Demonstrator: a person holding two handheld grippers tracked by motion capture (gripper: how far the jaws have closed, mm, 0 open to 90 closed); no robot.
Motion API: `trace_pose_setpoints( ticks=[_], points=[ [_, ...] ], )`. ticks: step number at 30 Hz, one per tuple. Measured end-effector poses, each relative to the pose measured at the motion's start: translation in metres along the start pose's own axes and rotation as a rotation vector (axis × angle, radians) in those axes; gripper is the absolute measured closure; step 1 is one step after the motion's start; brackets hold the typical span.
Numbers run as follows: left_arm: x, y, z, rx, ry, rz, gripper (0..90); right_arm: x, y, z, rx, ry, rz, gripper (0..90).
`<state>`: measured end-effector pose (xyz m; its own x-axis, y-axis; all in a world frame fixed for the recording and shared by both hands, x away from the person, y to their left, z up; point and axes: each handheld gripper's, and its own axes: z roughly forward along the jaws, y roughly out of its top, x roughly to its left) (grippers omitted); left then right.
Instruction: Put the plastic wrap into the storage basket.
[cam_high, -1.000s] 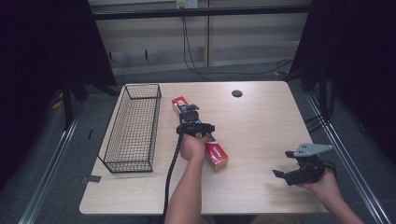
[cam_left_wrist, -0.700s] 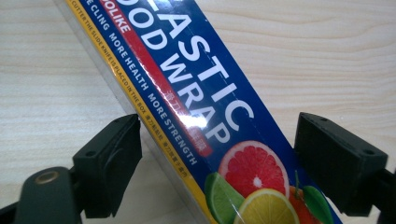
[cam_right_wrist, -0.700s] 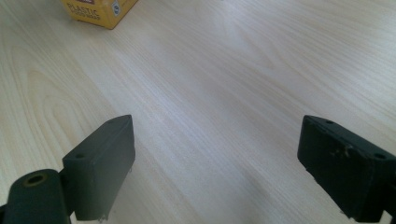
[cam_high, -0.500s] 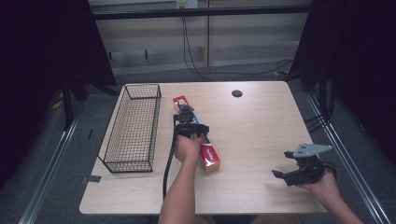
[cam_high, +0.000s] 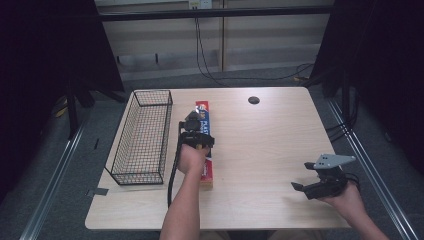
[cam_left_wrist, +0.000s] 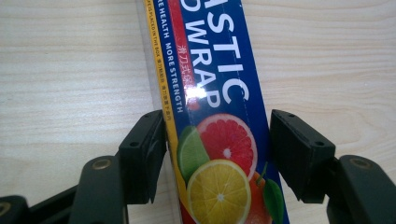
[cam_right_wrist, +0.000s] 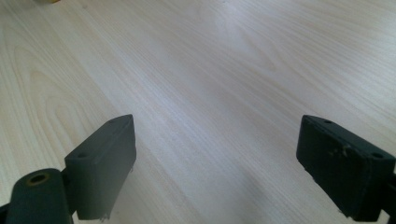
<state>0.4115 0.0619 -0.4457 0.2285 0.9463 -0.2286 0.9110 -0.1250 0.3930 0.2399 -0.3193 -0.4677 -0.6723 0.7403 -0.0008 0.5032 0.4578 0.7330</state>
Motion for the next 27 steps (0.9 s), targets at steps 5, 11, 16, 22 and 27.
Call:
trace_pose_setpoints(
  ticks=[5, 11, 16, 22, 27],
  points=[
    [-0.002, 0.005, 0.004, -0.010, 0.030, 0.011, 35.5, 0.000, 0.000, 0.001, -0.003, 0.000, -0.001, 12.0],
    [-0.001, 0.012, 0.014, -0.016, 0.064, 0.014, 30.1, -0.001, -0.001, 0.001, 0.003, -0.005, 0.006, 12.2],
    [-0.005, 0.020, 0.020, -0.021, 0.090, 0.035, 31.3, -0.003, -0.001, 0.001, 0.001, 0.000, 0.011, 12.3],
    [-0.004, 0.022, 0.021, -0.015, 0.090, 0.020, 36.7, -0.004, -0.002, 0.001, -0.002, 0.001, 0.017, 12.4],
    [-0.007, 0.017, 0.016, 0.018, 0.095, 0.066, 40.4, -0.004, -0.001, 0.001, -0.003, 0.000, 0.015, 12.8]
  ],
)
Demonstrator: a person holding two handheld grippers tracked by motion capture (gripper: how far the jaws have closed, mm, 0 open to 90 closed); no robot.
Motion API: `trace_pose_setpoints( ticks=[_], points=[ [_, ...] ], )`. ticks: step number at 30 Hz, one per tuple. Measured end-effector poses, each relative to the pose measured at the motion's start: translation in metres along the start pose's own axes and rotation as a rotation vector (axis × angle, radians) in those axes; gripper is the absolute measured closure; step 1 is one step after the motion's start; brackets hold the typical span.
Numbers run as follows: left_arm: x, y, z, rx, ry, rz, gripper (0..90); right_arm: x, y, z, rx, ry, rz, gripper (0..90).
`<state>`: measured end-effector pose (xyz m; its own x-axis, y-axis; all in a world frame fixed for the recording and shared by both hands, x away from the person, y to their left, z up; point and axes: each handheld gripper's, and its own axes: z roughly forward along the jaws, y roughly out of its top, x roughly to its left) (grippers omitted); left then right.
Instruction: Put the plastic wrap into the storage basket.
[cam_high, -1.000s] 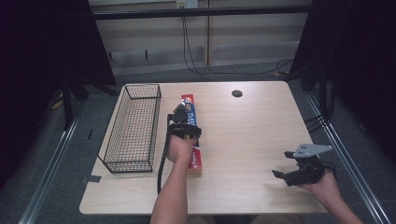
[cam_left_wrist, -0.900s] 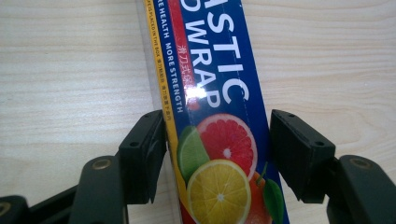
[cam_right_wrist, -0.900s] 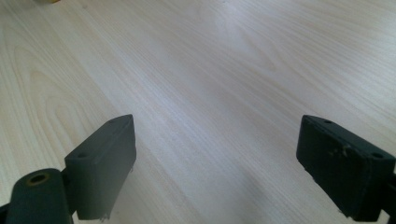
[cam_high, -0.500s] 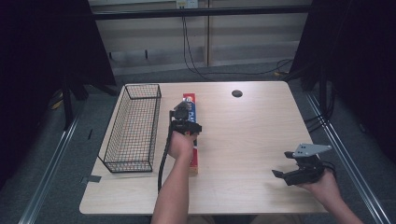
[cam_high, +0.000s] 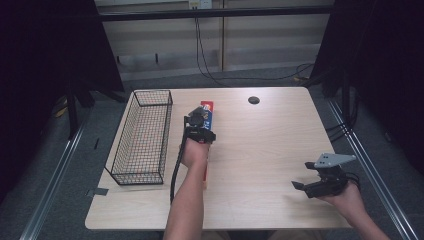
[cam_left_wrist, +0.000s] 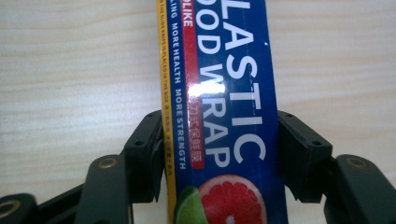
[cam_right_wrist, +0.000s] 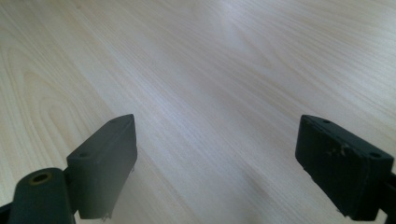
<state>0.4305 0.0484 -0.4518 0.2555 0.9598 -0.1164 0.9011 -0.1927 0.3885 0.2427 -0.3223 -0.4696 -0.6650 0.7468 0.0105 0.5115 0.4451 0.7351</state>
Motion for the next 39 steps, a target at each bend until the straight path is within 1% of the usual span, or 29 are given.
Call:
trace_pose_setpoints(
  ticks=[1, 2, 5, 7, 8, 9, 10, 11, 12, 13, 14, 15, 17, 18, 19, 21, 25, 26, 27, 28, 32, 35, 37, 38, 39],
  points=[
    [-0.002, -0.003, -0.001, 0.001, 0.002, 0.011, 40.8, 0.000, 0.000, 0.000, 0.000, 0.002, -0.001, 12.9],
    [-0.003, -0.004, -0.002, 0.002, -0.005, 0.015, 40.8, 0.001, 0.001, 0.000, 0.004, -0.003, 0.003, 13.0],
    [-0.003, -0.005, -0.002, 0.003, -0.007, 0.014, 40.3, 0.001, 0.002, 0.001, -0.001, 0.003, -0.001, 13.1],
    [-0.002, -0.003, -0.001, 0.010, -0.010, 0.009, 38.4, 0.002, 0.003, 0.002, -0.003, 0.009, 0.008, 13.3],
    [-0.003, -0.002, 0.001, 0.000, -0.009, 0.001, 38.0, 0.002, 0.003, 0.001, -0.004, 0.010, 0.009, 13.4],
    [-0.002, 0.000, 0.001, 0.002, -0.011, 0.002, 37.5, 0.002, 0.003, 0.001, 0.000, 0.007, 0.010, 13.6],
    [-0.002, 0.002, 0.003, -0.007, -0.014, -0.014, 36.3, 0.002, 0.002, 0.001, -0.002, 0.007, 0.007, 13.8],
    [-0.002, 0.004, 0.004, -0.009, -0.005, -0.015, 33.7, 0.002, 0.002, 0.001, -0.003, 0.010, 0.002, 13.9],
    [-0.002, 0.004, 0.004, -0.009, -0.005, -0.015, 33.4, 0.001, 0.002, 0.001, -0.004, 0.013, 0.002, 13.9],
    [-0.003, 0.008, 0.006, -0.005, 0.009, -0.007, 33.6, 0.000, 0.001, 0.001, -0.003, 0.008, 0.008, 13.9],
    [-0.003, 0.010, 0.006, -0.010, 0.009, -0.011, 33.0, 0.000, 0.001, 0.001, 0.000, 0.007, 0.013, 13.9],
    [-0.002, 0.012, 0.006, -0.008, 0.007, -0.001, 33.3, 0.000, 0.000, 0.001, 0.000, 0.009, 0.012, 13.9],
    [-0.003, 0.016, 0.007, -0.010, 0.000, 0.006, 37.5, -0.001, 0.000, 0.002, 0.005, 0.012, 0.008, 14.0],
    [-0.005, 0.017, 0.008, -0.003, 0.013, 0.022, 38.8, -0.001, 0.000, 0.002, 0.009, 0.008, 0.008, 14.1],
    [-0.007, 0.017, 0.007, 0.003, 0.024, 0.017, 40.1, -0.001, 0.000, 0.002, 0.009, 0.008, 0.008, 14.2],
    [-0.008, 0.019, 0.007, 0.018, 0.028, 0.025, 41.6, -0.001, 0.000, 0.002, 0.003, 0.011, 0.010, 14.2],
    [-0.009, 0.019, 0.004, 0.059, 0.041, 0.058, 42.9, -0.001, 0.000, 0.001, 0.003, 0.006, 0.006, 14.3],
    [-0.009, 0.019, 0.003, 0.067, 0.037, 0.059, 43.1, 0.000, 0.000, 0.001, 0.002, 0.007, 0.010, 14.3],
    [-0.009, 0.019, 0.002, 0.078, 0.030, 0.061, 43.1, 0.000, 0.000, 0.001, 0.002, 0.007, 0.010, 14.2],
    [-0.009, 0.020, 0.000, 0.077, 0.023, 0.069, 43.1, -0.001, 0.000, 0.001, 0.001, 0.007, 0.009, 14.3],
    [-0.011, 0.023, -0.015, 0.071, 0.021, 0.097, 43.2, -0.001, 0.000, -0.001, -0.005, 0.002, 0.012, 14.2],
    [-0.010, 0.027, -0.030, 0.062, 0.006, 0.091, 43.2, -0.002, 0.001, -0.001, -0.010, 0.007, 0.017, 14.2],
    [-0.010, 0.030, -0.039, 0.059, 0.003, 0.095, 43.2, -0.001, 0.001, -0.001, -0.011, 0.004, 0.016, 14.0],
    [-0.010, 0.031, -0.044, 0.061, 0.005, 0.090, 43.2, -0.001, 0.001, -0.001, -0.010, 0.004, 0.015, 13.9],
    [-0.009, 0.031, -0.048, 0.056, 0.003, 0.095, 43.2, -0.001, 0.001, -0.001, -0.011, 0.007, 0.014, 13.9]
  ],
)
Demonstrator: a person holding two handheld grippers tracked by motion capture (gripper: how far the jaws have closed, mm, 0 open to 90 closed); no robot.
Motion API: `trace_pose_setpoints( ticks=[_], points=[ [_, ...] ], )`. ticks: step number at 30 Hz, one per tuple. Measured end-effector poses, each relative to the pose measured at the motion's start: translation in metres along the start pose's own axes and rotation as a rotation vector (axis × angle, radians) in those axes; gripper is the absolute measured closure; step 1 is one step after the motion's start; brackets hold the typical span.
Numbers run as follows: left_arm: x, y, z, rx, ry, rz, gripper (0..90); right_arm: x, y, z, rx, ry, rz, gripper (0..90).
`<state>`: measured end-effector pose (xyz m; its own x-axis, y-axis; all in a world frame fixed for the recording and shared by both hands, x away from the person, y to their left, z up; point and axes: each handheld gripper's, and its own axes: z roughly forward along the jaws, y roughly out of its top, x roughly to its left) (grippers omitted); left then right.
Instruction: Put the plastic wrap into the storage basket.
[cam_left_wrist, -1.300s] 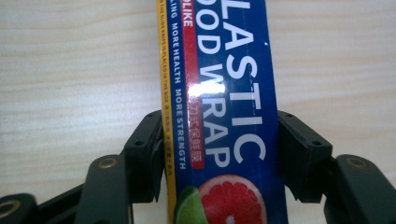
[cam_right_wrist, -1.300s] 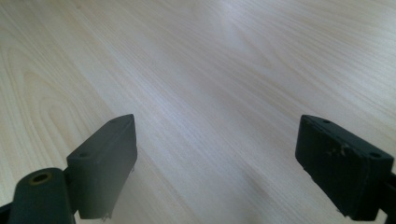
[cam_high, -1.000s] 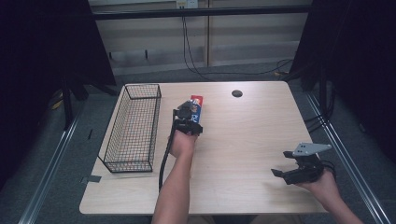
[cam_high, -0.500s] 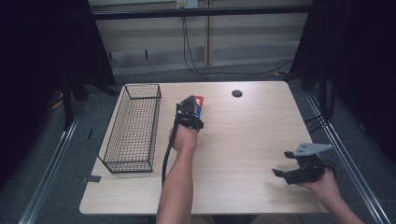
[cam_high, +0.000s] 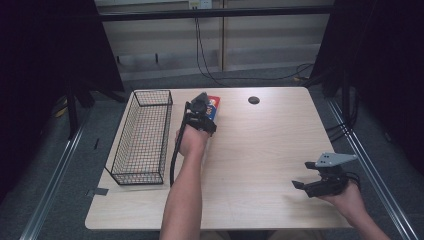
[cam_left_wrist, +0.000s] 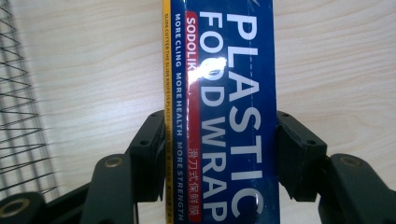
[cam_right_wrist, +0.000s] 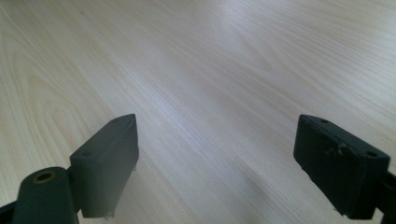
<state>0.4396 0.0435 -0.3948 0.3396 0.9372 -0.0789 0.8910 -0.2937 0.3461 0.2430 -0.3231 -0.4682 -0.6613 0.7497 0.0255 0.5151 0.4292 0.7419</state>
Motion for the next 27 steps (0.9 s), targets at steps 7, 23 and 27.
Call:
trace_pose_setpoints(
  ticks=[7, 23, 27],
  points=[
    [0.010, 0.001, -0.023, 0.010, 0.001, 0.005, 43.1, 0.001, 0.001, -0.001, -0.002, 0.000, -0.001, 13.2],
    [0.025, 0.001, -0.046, 0.022, 0.013, -0.022, 43.1, 0.001, 0.001, -0.001, -0.008, -0.006, -0.001, 11.6],
    [0.026, 0.003, -0.053, 0.028, 0.013, -0.013, 43.2, 0.002, 0.001, -0.001, -0.007, -0.002, -0.002, 10.7]
  ],
)
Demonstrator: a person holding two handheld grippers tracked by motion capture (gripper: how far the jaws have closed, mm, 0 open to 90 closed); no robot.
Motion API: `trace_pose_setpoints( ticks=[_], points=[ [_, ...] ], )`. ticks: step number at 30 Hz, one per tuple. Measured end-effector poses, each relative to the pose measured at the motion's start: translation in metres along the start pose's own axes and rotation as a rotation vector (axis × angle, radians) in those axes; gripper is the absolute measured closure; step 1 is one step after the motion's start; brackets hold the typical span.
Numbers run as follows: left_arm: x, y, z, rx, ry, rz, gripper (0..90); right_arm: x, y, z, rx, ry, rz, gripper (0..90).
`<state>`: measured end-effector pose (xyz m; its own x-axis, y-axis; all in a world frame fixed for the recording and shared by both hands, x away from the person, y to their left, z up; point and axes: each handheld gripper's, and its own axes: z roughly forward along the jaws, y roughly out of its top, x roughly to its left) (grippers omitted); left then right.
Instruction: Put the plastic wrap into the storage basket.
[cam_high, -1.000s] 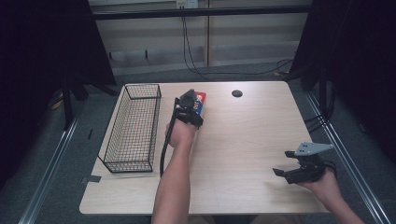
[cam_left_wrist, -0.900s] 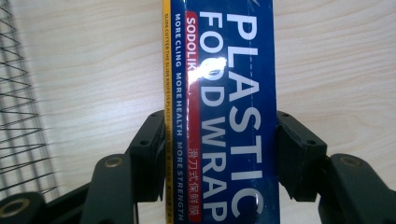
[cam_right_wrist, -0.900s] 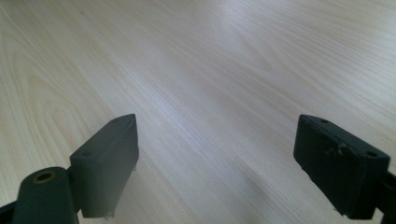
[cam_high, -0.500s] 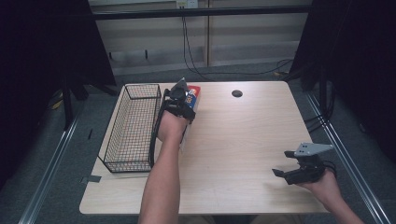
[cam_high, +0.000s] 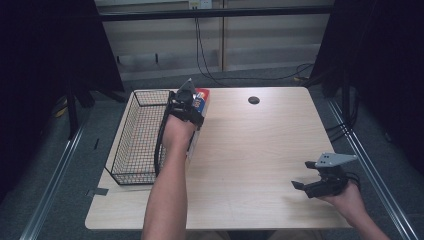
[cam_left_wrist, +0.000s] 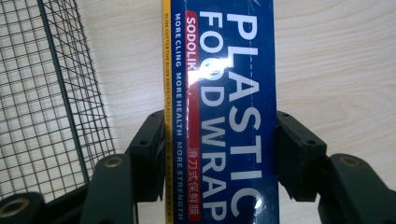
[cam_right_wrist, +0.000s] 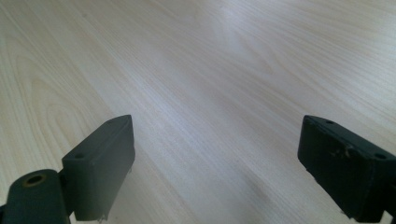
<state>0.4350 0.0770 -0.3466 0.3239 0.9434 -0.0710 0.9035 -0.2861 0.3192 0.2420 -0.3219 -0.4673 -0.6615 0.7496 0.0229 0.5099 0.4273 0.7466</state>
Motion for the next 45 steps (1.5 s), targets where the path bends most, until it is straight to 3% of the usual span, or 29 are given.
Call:
trace_pose_setpoints(
  ticks=[35, 42, 45],
  points=[
    [0.029, -0.001, -0.036, 0.007, -0.017, -0.027, 43.2, 0.001, 0.001, 0.002, -0.008, 0.020, -0.007, 7.0],
    [0.040, -0.003, -0.041, 0.012, -0.007, -0.042, 43.2, 0.001, 0.001, 0.003, -0.002, 0.023, -0.013, 6.9],
    [0.044, -0.005, -0.043, 0.002, -0.010, -0.070, 43.2, 0.001, 0.001, 0.003, 0.000, 0.024, -0.013, 6.9]
  ],
)
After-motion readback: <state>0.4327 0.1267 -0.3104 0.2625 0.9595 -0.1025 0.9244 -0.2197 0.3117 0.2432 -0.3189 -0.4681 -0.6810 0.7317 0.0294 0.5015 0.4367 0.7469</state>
